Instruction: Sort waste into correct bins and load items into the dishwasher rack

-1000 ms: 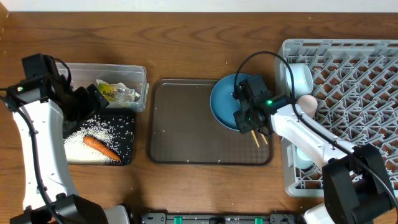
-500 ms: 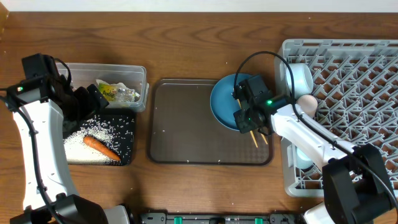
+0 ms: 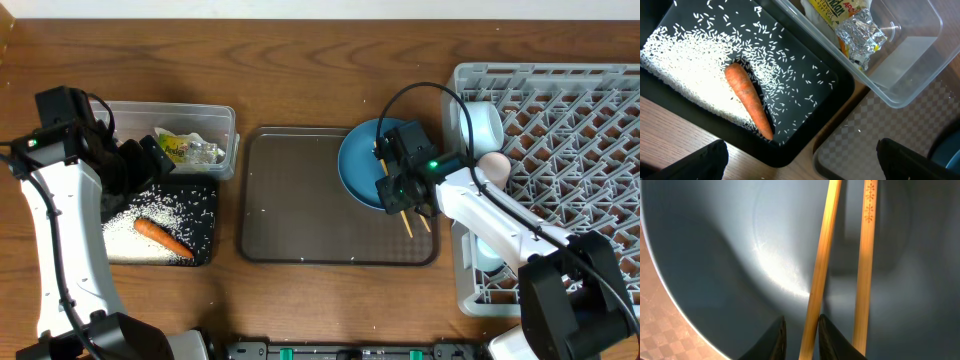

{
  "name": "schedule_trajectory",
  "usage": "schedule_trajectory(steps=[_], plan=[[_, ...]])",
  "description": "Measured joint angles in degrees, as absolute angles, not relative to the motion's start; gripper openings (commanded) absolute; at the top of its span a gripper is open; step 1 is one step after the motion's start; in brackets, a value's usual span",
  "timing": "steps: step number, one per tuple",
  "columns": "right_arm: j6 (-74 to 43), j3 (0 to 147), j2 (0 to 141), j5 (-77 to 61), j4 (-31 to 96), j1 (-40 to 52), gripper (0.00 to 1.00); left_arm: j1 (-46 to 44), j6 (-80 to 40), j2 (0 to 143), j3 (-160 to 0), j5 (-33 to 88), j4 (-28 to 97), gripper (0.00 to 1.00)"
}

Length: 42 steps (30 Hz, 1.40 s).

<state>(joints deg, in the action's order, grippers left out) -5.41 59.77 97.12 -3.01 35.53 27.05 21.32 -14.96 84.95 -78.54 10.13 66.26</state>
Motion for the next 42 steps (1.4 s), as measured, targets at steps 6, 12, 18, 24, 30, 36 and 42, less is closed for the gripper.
schedule_trajectory(steps=[6,12,18,24,30,36,42], plan=[[-5.4,59.7,97.1,-3.0,35.5,27.0,0.14,21.3,-15.0,84.9,-78.5,10.1,66.3,0.98],[-5.4,59.5,97.1,-3.0,34.8,27.0,0.15,21.3,-15.0,84.9,-78.5,10.2,66.3,0.98],[-5.4,59.5,97.1,-3.0,34.5,27.0,0.06,21.3,-15.0,84.9,-78.5,10.2,66.3,0.98],[-5.4,59.5,97.1,-3.0,34.4,27.0,0.01,21.3,-15.0,84.9,-78.5,10.1,66.3,0.98],[-5.7,59.5,97.1,-3.0,33.3,27.0,0.01,21.3,-15.0,84.9,-78.5,10.2,66.3,0.98],[-5.9,59.5,97.0,-5.5,32.1,27.0,0.01,21.3,-15.0,84.9,-78.5,10.1,66.3,0.98],[-6.9,60.0,92.5,-9.4,33.3,26.9,0.01,21.3,-15.0,84.9,-78.5,10.2,66.3,0.98]])
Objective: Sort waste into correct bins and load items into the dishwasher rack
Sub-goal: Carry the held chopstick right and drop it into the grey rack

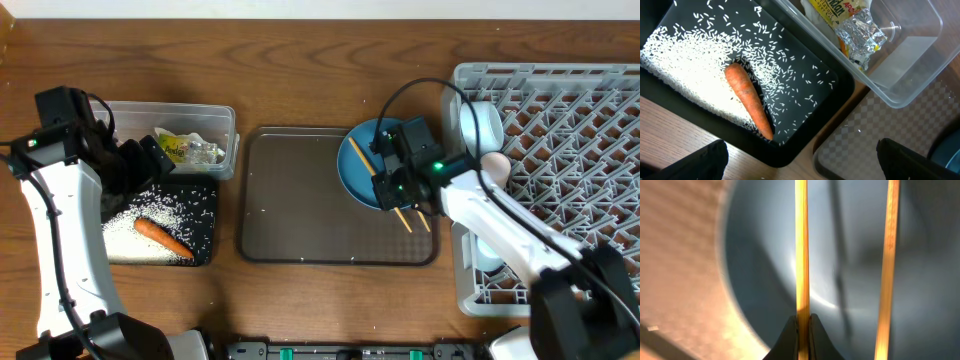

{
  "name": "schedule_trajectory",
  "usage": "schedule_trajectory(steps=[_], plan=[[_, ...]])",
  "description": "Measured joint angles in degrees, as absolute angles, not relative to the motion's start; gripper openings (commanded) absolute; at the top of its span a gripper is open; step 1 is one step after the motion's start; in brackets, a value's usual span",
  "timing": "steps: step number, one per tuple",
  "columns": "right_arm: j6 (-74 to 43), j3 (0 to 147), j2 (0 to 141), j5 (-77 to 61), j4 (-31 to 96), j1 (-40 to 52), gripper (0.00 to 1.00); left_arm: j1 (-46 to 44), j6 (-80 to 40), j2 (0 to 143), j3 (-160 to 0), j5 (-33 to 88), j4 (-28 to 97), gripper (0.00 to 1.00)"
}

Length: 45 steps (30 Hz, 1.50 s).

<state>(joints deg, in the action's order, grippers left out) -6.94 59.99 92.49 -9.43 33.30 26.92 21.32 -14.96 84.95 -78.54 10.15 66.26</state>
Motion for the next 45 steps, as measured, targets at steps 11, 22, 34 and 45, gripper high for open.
schedule_trajectory(steps=[11,22,34,45], plan=[[-7.1,61.8,69.9,-1.9,47.2,13.8,0.01,21.3,-15.0,84.9,-78.5,10.2,66.3,0.98],[11.7,61.8,63.7,8.4,53.8,-1.7,0.01,21.3,-15.0,84.9,-78.5,10.2,66.3,0.98],[14.9,61.8,74.4,10.6,50.0,-11.4,0.01,21.3,-15.0,84.9,-78.5,10.2,66.3,0.98],[15.0,61.8,85.1,10.6,49.7,-12.7,0.61,21.3,-15.0,84.9,-78.5,10.2,66.3,0.98]])
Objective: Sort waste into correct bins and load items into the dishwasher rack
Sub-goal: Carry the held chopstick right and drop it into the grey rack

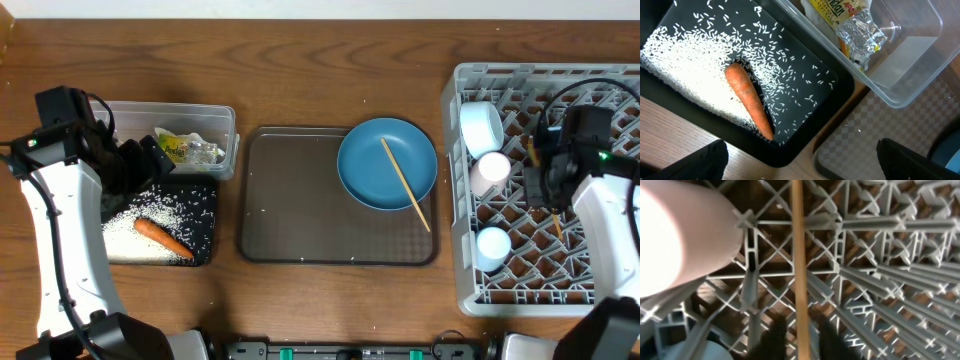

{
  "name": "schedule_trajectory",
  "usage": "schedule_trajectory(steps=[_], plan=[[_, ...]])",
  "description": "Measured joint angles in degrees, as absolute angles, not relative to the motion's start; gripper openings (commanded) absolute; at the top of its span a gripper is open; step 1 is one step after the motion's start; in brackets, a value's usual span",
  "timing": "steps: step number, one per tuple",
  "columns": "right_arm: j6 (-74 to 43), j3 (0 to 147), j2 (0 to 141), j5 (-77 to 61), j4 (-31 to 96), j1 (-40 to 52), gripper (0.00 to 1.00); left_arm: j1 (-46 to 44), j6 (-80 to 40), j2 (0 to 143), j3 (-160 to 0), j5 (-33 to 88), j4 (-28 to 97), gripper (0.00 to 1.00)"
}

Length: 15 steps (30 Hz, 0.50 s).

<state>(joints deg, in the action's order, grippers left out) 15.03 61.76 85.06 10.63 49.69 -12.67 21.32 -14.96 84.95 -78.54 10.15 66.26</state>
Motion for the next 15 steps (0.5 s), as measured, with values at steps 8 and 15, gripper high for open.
schedule_trajectory(steps=[8,15], plan=[[14.0,61.8,85.8,10.2,49.0,-12.7,0.68,21.3,-15.0,84.9,-78.5,10.2,66.3,0.98],[9.0,64.2,83.7,6.7,51.4,-12.7,0.70,21.3,-15.0,84.9,-78.5,10.2,66.3,0.98]])
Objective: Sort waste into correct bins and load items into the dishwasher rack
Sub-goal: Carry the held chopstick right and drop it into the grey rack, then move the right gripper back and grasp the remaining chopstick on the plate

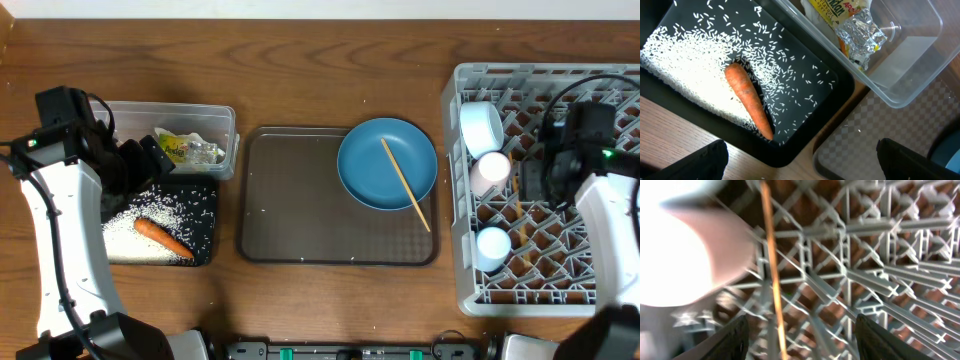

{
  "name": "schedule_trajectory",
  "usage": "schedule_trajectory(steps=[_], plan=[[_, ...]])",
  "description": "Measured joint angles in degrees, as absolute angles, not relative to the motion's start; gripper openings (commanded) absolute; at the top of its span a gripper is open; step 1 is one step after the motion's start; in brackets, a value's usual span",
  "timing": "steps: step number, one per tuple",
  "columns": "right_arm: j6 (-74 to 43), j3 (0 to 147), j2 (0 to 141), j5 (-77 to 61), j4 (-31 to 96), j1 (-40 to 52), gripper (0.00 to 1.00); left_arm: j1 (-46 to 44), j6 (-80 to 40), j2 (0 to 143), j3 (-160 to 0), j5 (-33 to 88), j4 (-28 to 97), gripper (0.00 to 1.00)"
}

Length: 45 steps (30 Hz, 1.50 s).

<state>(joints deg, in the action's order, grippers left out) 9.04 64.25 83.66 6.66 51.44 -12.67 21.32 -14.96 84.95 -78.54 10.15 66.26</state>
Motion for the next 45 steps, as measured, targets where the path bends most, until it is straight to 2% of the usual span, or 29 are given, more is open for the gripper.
schedule_trajectory(steps=[3,5,8,13,14,16,18,24,29,38,45], plan=[[6.3,67.1,79.8,0.3,53.6,-12.7,0.71,21.3,-15.0,84.9,-78.5,10.2,66.3,0.98],[4.8,68.4,76.3,-4.7,54.7,-12.7,0.78,21.3,-15.0,84.9,-78.5,10.1,66.3,0.98],[3.4,69.3,71.5,-12.8,56.1,-12.7,0.99,21.3,-15.0,84.9,-78.5,10.1,66.3,0.98],[2.9,69.4,67.7,-26.4,58.0,-12.7,0.99,21.3,-15.0,84.9,-78.5,10.1,66.3,0.98],[2.9,69.4,67.7,-29.3,58.1,-12.7,0.92,21.3,-15.0,84.9,-78.5,10.1,66.3,0.98],[3.3,69.4,67.8,-33.5,57.8,-12.4,0.66,21.3,-15.0,84.9,-78.5,10.2,66.3,0.98],[3.4,69.2,67.9,-36.2,57.4,-11.6,0.53,21.3,-15.0,84.9,-78.5,10.2,66.3,0.98],[3.4,66.7,69.1,-38.7,54.7,-5.4,0.41,21.3,-15.0,84.9,-78.5,10.1,66.3,0.98],[1.6,64.8,71.9,-34.8,50.2,2.2,0.46,21.3,-15.0,84.9,-78.5,10.1,66.3,0.98],[-4.4,64.5,79.7,-17.1,42.1,18.0,0.48,21.3,-15.0,84.9,-78.5,10.2,66.3,0.98],[-5.5,64.5,89.3,-7.5,38.1,22.9,0.49,21.3,-15.0,84.9,-78.5,10.2,66.3,0.98]])
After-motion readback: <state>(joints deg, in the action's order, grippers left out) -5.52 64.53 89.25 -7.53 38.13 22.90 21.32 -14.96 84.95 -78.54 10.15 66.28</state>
